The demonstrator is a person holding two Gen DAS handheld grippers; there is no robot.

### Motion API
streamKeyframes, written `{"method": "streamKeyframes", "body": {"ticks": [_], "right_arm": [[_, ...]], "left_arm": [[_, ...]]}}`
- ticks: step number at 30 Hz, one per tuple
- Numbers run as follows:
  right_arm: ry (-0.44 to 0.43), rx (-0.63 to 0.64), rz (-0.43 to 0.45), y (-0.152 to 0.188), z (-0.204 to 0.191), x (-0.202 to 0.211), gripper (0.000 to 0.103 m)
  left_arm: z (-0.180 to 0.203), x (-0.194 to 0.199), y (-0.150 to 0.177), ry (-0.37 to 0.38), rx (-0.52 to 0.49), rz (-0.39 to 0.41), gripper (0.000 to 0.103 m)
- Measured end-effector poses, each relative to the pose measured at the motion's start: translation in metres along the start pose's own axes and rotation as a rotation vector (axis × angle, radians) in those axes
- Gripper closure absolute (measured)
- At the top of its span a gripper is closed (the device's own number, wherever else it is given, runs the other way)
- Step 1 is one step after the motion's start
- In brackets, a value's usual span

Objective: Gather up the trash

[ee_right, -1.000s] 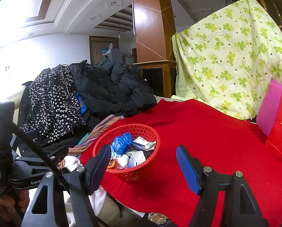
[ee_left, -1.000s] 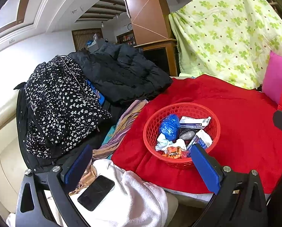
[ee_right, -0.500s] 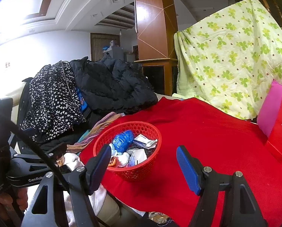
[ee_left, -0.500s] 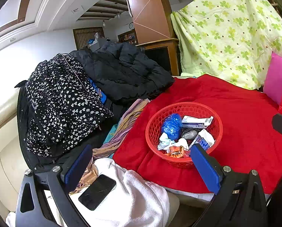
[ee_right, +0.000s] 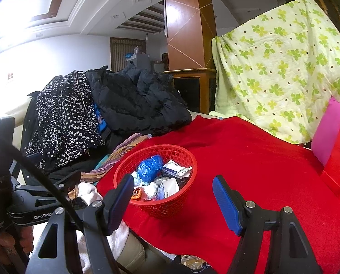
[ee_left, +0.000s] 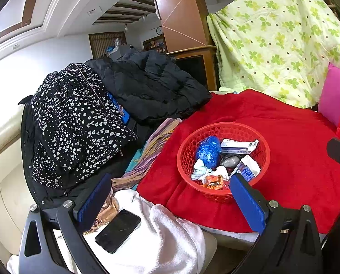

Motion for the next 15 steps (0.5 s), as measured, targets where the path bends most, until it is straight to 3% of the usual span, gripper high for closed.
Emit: {"method": "streamKeyframes", "body": {"ticks": [15], "right_arm": [[-0.007,0.01,-0.009,0.0033,-0.0077,-0.0025,0.028]], "left_arm": [[-0.0072,-0.0011,0.0052,-0.007,0.007,-0.007,0.0]]}}
Point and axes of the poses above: each gripper's, at about its wrist camera, not at the fingertips, and x roughly against the way its jaws point, z to its right, y to its underside, the point moved 5 cm from there along -x, roughly the way its jaws point, and after that the axes turned 10 degrees about z, right-handed, at the moved point
